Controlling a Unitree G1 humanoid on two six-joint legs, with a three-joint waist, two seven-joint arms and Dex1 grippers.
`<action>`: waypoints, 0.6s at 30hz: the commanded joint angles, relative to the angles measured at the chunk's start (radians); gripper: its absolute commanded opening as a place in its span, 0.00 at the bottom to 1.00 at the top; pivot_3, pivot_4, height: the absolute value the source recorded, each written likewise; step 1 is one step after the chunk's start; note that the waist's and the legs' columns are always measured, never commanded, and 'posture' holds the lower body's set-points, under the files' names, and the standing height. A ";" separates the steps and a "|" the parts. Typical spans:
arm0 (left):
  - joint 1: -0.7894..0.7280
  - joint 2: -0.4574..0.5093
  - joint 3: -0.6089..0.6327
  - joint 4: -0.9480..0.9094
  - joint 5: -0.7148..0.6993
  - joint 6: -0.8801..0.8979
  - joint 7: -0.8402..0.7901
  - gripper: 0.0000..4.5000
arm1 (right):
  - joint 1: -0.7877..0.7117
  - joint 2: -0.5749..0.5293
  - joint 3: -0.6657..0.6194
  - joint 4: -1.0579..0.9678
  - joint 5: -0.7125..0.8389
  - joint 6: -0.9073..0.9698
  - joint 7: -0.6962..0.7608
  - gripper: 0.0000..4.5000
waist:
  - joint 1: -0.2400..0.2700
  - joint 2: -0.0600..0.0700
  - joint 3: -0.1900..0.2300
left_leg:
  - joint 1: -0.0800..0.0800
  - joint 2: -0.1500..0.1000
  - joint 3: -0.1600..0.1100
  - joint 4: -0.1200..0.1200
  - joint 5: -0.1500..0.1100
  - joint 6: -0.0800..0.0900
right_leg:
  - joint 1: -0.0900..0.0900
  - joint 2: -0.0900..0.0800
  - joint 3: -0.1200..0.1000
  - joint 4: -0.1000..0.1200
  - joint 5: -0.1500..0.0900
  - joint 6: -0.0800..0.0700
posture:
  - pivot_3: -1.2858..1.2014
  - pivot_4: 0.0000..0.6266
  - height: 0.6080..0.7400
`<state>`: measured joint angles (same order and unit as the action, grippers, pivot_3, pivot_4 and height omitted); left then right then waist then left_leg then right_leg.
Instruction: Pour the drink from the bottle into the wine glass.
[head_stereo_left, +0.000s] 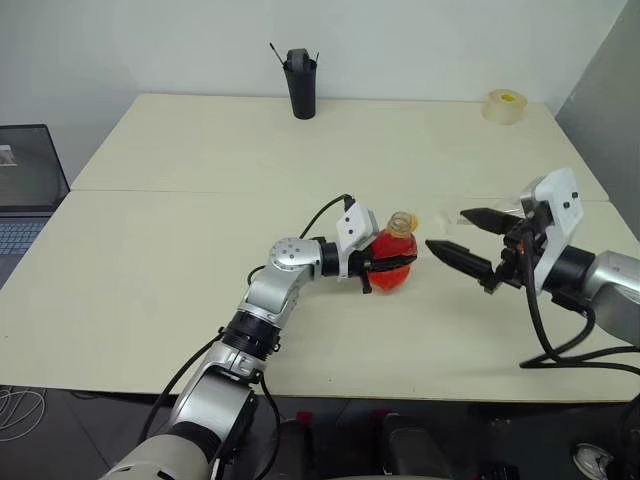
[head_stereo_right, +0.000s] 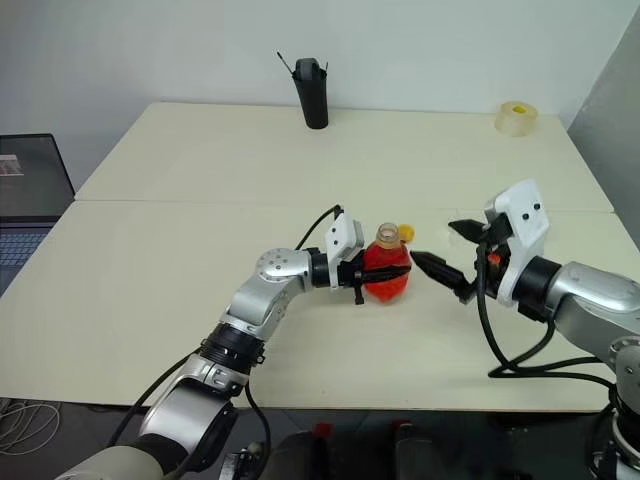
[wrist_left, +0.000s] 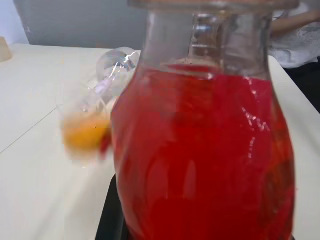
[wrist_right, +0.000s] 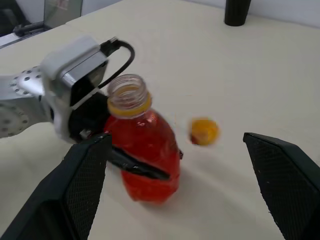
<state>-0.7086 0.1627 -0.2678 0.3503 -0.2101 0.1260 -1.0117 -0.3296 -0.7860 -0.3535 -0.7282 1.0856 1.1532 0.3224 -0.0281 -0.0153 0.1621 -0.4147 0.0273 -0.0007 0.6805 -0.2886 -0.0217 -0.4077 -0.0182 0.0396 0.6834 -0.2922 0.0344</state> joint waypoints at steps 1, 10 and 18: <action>-0.024 0.001 0.022 -0.044 -0.006 -0.018 0.005 0.20 | -0.010 -0.011 0.002 -0.027 0.027 -0.034 0.000 1.00 | 0.000 0.000 0.000 | 0.000 0.000 0.000 0.000 0.000 0.000 | 0.000 0.000 0.000 0.000 0.000 0.000 | 0.52 0.24 1.00; -0.029 0.072 0.110 0.007 -0.014 -0.010 0.074 0.20 | -0.074 0.001 0.035 0.017 0.037 -0.072 -0.039 1.00 | 0.000 0.000 0.000 | 0.000 0.000 0.000 0.000 0.000 0.000 | 0.000 0.000 0.000 0.000 0.000 0.000 | 0.52 0.24 1.00; -0.046 0.199 0.285 0.218 0.018 -0.078 0.261 0.20 | -0.137 0.125 0.209 0.037 -0.030 -0.097 -0.122 1.00 | -0.003 0.000 0.000 | 0.000 0.001 -0.001 0.000 0.000 0.000 | 0.000 0.000 -0.001 0.000 0.000 0.000 | 0.52 0.24 1.00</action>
<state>-0.7247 0.3362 -0.0328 0.5469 -0.2027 0.0886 -0.7992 -0.4326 -0.6844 -0.1701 -0.6785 1.0699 1.0904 0.2231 -0.0315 -0.0157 0.1620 -0.4144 0.0288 -0.0013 0.6807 -0.2885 -0.0219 -0.4078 -0.0182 0.0389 0.6835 -0.2922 0.0344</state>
